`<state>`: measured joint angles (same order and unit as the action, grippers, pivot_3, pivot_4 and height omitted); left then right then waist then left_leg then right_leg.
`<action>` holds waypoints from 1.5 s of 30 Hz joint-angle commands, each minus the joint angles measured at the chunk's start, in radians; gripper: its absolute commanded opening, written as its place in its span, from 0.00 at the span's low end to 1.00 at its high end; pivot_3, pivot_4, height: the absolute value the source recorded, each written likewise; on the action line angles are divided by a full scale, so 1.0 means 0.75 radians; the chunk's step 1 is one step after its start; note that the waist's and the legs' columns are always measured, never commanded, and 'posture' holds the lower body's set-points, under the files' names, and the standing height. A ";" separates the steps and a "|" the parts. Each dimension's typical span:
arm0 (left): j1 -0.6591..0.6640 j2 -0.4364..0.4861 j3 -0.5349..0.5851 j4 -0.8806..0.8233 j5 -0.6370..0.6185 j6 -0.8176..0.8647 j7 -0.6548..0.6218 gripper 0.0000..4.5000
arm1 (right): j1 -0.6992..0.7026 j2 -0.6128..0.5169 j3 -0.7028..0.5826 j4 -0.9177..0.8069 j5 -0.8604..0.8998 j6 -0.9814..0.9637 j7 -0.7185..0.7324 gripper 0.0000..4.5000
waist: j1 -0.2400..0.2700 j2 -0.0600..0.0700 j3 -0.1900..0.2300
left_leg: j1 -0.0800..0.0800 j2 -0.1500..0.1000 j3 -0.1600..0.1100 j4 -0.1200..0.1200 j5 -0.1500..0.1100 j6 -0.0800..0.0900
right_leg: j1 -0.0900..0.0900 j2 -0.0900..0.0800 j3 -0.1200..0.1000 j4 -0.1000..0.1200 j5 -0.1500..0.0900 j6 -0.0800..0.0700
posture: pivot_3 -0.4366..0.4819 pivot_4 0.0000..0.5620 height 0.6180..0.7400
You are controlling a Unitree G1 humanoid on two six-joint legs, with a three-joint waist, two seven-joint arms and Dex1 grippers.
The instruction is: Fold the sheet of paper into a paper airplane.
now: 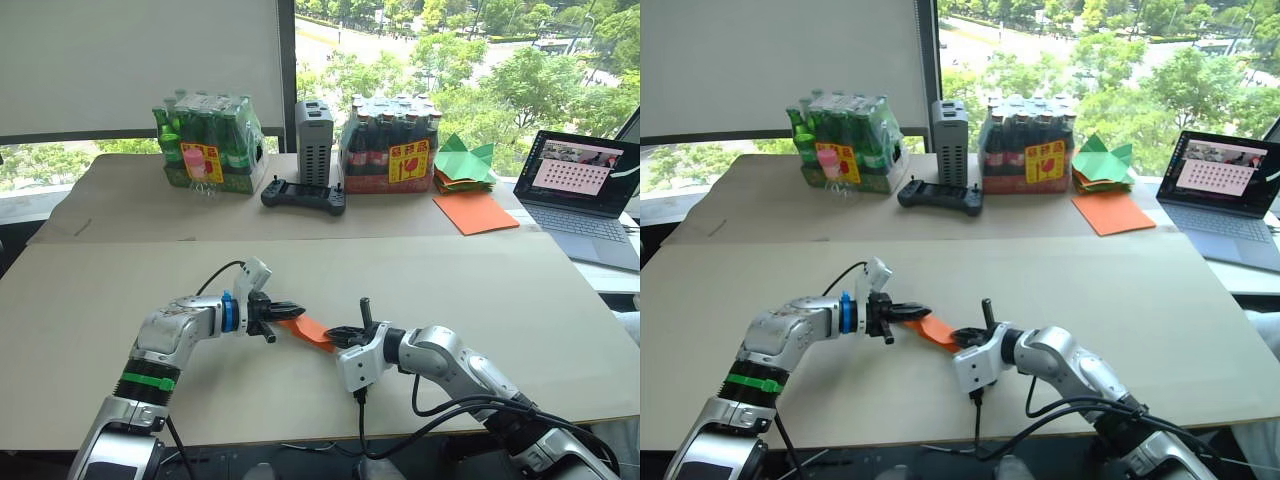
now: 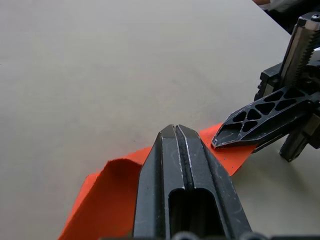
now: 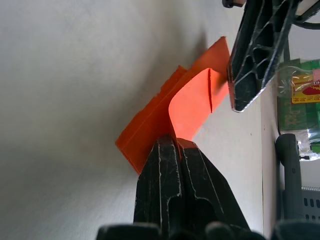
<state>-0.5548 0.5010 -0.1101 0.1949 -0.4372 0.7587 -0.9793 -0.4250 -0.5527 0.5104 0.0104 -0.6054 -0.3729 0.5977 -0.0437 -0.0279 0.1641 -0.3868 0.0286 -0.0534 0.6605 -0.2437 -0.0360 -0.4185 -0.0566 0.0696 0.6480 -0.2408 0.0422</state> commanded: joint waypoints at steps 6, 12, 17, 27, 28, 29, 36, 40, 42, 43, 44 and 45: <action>-0.064 -0.045 -0.056 0.182 0.128 -0.163 -0.010 0.00 | 0.034 -0.007 0.016 0.024 -0.013 -0.004 0.029 0.00 | 0.000 0.000 0.000 | 0.000 0.000 0.000 0.000 0.000 0.000 | 0.001 0.000 0.000 0.000 0.000 0.000 | 0.48 0.27 1.00; -0.050 -0.062 -0.077 0.208 0.166 -0.197 -0.021 0.00 | 0.062 -0.001 -0.008 0.003 0.096 0.026 0.093 0.13 | 0.005 0.000 0.000 | 0.002 0.000 0.000 0.000 0.000 0.000 | 0.004 0.000 0.000 -0.001 0.000 0.000 | 0.48 0.27 1.00; -0.028 -0.064 -0.087 0.185 0.178 -0.201 -0.032 0.00 | 0.112 0.064 -0.079 -0.065 0.340 0.177 0.195 0.50 | 0.002 0.000 0.000 | 0.014 0.000 0.000 0.000 -0.002 0.003 | 0.016 0.000 0.000 -0.004 -0.001 0.001 | 0.48 0.27 1.00; -0.023 -0.067 -0.077 0.169 0.183 -0.190 -0.033 0.00 | 0.163 0.384 -0.325 -0.301 0.996 0.981 0.224 0.38 | 0.001 0.000 0.000 | 0.019 0.000 -0.001 0.000 -0.003 0.005 | 0.021 0.000 0.000 -0.003 -0.002 0.001 | 0.48 0.27 1.00; -0.022 -0.066 -0.076 0.167 0.182 -0.189 -0.033 0.00 | 0.156 0.405 -0.334 -0.310 1.010 1.029 0.199 0.29 | 0.001 0.000 0.000 | 0.019 0.000 -0.001 0.000 -0.003 0.005 | 0.020 0.000 0.000 -0.003 -0.002 0.001 | 0.48 0.27 1.00; -0.021 -0.066 -0.075 0.165 0.182 -0.189 -0.032 0.00 | 0.151 0.419 -0.339 -0.317 1.021 1.071 0.180 0.22 | 0.001 0.000 0.000 | 0.019 0.000 -0.001 0.000 -0.003 0.005 | 0.020 0.000 0.000 -0.003 -0.002 0.001 | 0.48 0.27 1.00; -0.015 -0.063 -0.071 0.152 0.181 -0.185 -0.028 0.00 | 0.136 0.384 -0.238 -0.272 0.887 1.080 0.091 0.01 | 0.000 0.000 0.000 | 0.018 0.000 0.000 0.000 -0.003 0.005 | 0.019 0.000 0.000 -0.003 -0.002 0.001 | 0.48 0.27 1.00; -0.013 -0.065 -0.067 0.145 0.179 -0.184 -0.022 0.00 | 0.133 0.411 -0.231 -0.236 0.860 1.102 0.029 0.01 | 0.000 0.000 0.000 | 0.018 0.000 0.000 0.000 -0.003 0.005 | 0.019 0.000 0.000 -0.004 -0.002 0.001 | 0.48 0.27 1.00; -0.011 -0.066 -0.066 0.138 0.177 -0.181 -0.019 0.00 | 0.129 0.439 -0.237 -0.223 0.856 1.125 -0.010 0.01 | 0.000 0.000 0.000 | 0.017 0.000 0.000 0.000 -0.003 0.005 | 0.019 0.000 0.000 -0.004 -0.002 0.001 | 0.48 0.27 1.00; -0.009 -0.066 -0.068 0.133 0.180 -0.185 -0.018 0.00 | 0.128 0.450 -0.239 -0.218 0.855 1.128 -0.025 0.01 | 0.000 0.000 0.000 | 0.017 0.000 0.000 0.000 -0.003 0.005 | 0.019 0.000 0.000 -0.004 -0.002 0.001 | 0.48 0.27 1.00; -0.008 -0.066 -0.069 0.129 0.181 -0.189 -0.016 0.00 | 0.127 0.460 -0.242 -0.216 0.855 1.130 -0.040 0.01 | -0.001 0.000 0.000 | 0.017 0.000 0.000 0.000 -0.003 0.005 | 0.019 0.000 0.000 -0.004 -0.002 0.001 | 0.48 0.27 1.00; -0.007 -0.067 -0.067 0.124 0.180 -0.187 -0.013 0.00 | 0.126 0.470 -0.246 -0.213 0.857 1.136 -0.053 0.01 | 0.000 0.000 0.000 | 0.017 0.000 0.000 0.000 -0.003 0.005 | 0.019 0.000 0.000 -0.004 -0.002 0.001 | 0.48 0.27 1.00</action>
<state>-0.5762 0.4524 -0.1509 0.3042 -0.3129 0.6122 -0.9913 -0.3105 -0.2092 0.3417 -0.1318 0.0341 0.4695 0.5768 -0.0440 -0.0278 0.1641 -0.3739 0.0288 -0.0535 0.6604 -0.2462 -0.0319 -0.4045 -0.0563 0.0694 0.6453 -0.2426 0.0432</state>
